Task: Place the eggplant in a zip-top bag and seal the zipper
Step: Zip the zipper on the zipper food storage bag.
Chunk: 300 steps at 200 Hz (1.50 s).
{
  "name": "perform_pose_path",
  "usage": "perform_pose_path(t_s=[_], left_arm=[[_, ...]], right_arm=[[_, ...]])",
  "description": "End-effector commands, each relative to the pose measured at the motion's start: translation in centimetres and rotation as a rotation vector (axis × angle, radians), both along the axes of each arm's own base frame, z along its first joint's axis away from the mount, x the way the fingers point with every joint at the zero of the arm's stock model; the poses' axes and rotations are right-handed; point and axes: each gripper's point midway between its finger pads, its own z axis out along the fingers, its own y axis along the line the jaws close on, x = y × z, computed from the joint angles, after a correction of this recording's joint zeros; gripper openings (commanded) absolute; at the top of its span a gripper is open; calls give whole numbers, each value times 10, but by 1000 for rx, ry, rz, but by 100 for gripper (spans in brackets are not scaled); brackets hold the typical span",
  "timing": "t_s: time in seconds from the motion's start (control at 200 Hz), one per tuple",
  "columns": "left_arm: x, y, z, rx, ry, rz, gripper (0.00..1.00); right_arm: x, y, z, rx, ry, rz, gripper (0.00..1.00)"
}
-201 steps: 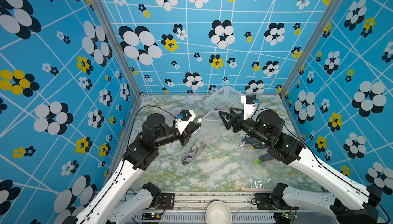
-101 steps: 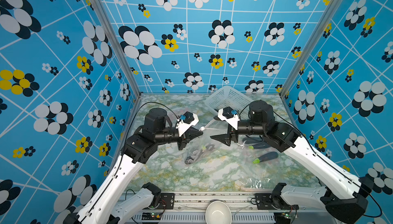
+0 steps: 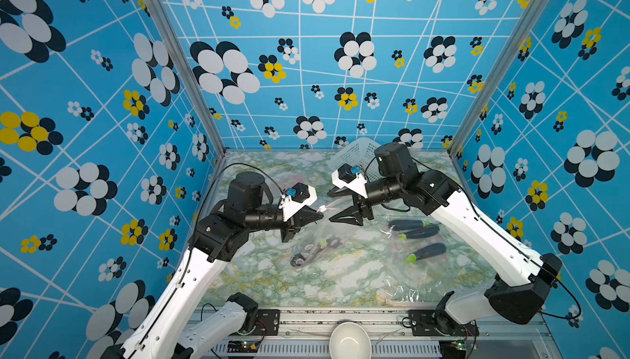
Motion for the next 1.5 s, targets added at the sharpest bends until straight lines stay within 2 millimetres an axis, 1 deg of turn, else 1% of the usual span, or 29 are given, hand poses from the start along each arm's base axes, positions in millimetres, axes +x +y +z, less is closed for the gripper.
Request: perform_pose_path(t_s=[0.0,0.055,0.105,0.165,0.19,0.22,0.265,0.29,0.34,0.385,0.445,0.52,0.6,0.67,0.71,0.755,0.775,0.825,0.97,1.03,1.11,1.125,1.21,1.254,1.339,1.369,1.384,1.439,1.494], left_arm=[[2,2,5,5,-4,5,0],[5,2,3,14,5,18,0],[7,3,1,20,11,34,0],[10,5,0,24,16,54,0],[12,5,-1,25,20,66,0],[14,6,-2,27,25,84,0],[18,8,-5,28,39,111,0],[20,9,-7,28,49,123,0],[24,12,-11,20,70,152,16],[24,14,-15,9,87,162,22],[25,16,-24,3,106,171,27],[27,20,-35,-4,125,191,28],[28,22,-44,-18,139,205,33],[29,24,-47,-33,145,208,33],[28,24,-49,-37,151,206,30],[28,24,-51,-35,157,204,20],[28,24,-52,-33,159,203,13],[28,25,-55,-24,163,204,0],[25,32,-63,16,179,213,0],[27,36,-66,34,180,239,0],[28,40,-63,33,166,260,0],[28,40,-63,29,167,261,3],[27,36,-56,-14,172,243,27],[26,33,-56,-28,178,230,35],[25,33,-67,-30,188,222,42],[23,33,-74,-23,193,220,42],[23,33,-77,-20,193,219,47],[20,34,-87,-3,192,209,55],[17,35,-96,20,189,199,59]], right_arm=[[-11,-8,-5,-54,48,50,63],[-8,-9,-6,-66,53,50,53],[-7,-10,-6,-70,55,48,42],[-6,-11,-4,-67,49,45,26],[-6,-12,-3,-63,42,46,17],[-7,-12,-2,-62,38,49,8],[-8,-14,-2,-60,29,52,0],[-9,-15,-1,-58,28,52,0],[-8,-16,0,-52,19,47,0],[-8,-17,2,-41,12,41,0],[-6,-18,6,-21,3,28,0],[-6,-20,11,1,-13,19,0],[-7,-22,17,21,-29,15,0],[-7,-23,21,36,-39,8,0],[-7,-24,21,40,-39,4,0],[-6,-26,22,40,-41,-3,0],[-6,-26,21,38,-40,-6,0],[-5,-28,20,29,-42,-19,0],[0,-36,13,-9,-56,-67,0],[2,-41,11,-22,-63,-87,0],[2,-43,9,-31,-60,-103,0],[2,-43,10,-27,-56,-103,0],[-3,-39,16,7,-28,-81,0],[-4,-38,19,22,-28,-75,0],[-4,-39,26,40,-49,-81,0],[-4,-40,29,45,-58,-86,0],[-4,-41,31,49,-65,-89,0],[-4,-43,36,56,-76,-94,0],[-4,-47,41,59,-82,-100,0]])
